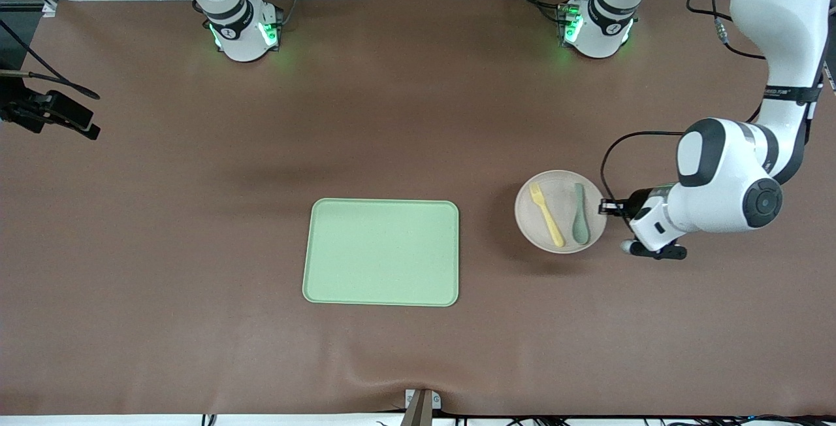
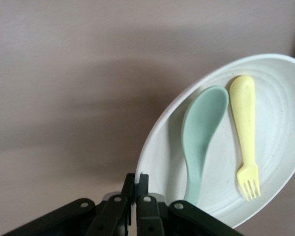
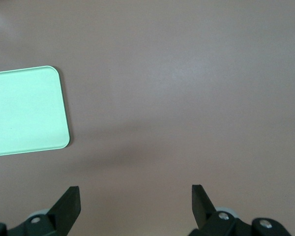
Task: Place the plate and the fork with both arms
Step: 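Slide the plate onto the green tray with the left gripper, then release the plate with the left gripper while the right gripper approaches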
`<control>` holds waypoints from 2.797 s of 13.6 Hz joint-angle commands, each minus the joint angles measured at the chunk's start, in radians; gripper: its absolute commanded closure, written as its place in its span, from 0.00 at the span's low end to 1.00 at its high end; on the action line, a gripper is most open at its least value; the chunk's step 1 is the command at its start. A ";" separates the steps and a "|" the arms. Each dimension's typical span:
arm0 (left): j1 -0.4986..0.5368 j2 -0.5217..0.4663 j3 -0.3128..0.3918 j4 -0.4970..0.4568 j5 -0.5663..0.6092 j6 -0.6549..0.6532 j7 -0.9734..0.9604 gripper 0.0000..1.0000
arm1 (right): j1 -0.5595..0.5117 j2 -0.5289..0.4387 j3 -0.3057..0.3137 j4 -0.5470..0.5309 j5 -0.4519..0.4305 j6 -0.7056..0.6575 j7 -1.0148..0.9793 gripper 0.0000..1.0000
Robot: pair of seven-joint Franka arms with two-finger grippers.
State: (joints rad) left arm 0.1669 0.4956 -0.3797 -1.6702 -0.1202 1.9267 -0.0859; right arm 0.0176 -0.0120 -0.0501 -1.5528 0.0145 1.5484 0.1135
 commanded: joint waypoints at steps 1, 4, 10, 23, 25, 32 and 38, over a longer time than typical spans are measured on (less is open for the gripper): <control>-0.119 0.147 0.001 0.199 -0.016 -0.048 -0.168 1.00 | -0.001 0.004 -0.001 0.010 0.016 -0.011 0.018 0.00; -0.237 0.248 0.002 0.360 -0.033 -0.020 -0.306 1.00 | 0.001 0.006 -0.001 0.010 0.019 -0.034 0.017 0.00; -0.429 0.376 0.008 0.423 -0.038 0.305 -0.434 1.00 | 0.008 0.033 -0.001 0.013 0.022 -0.024 0.009 0.00; -0.564 0.494 0.077 0.420 -0.036 0.453 -0.442 1.00 | 0.125 0.250 0.001 0.019 0.170 0.143 0.017 0.00; -0.572 0.497 0.079 0.418 -0.036 0.453 -0.442 1.00 | 0.169 0.273 0.001 0.019 0.160 0.215 0.018 0.00; -0.543 0.430 0.079 0.415 -0.033 0.459 -0.471 0.00 | 0.288 0.429 0.001 0.088 0.165 0.355 0.122 0.00; -0.390 0.218 0.079 0.391 0.037 0.231 -0.453 0.00 | 0.410 0.631 -0.001 0.243 0.115 0.462 0.186 0.00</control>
State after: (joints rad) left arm -0.2792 0.8189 -0.3005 -1.2335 -0.1267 2.2604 -0.5386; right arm 0.3902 0.5303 -0.0414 -1.4034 0.1646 1.9923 0.2767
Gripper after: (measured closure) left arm 0.000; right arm 0.000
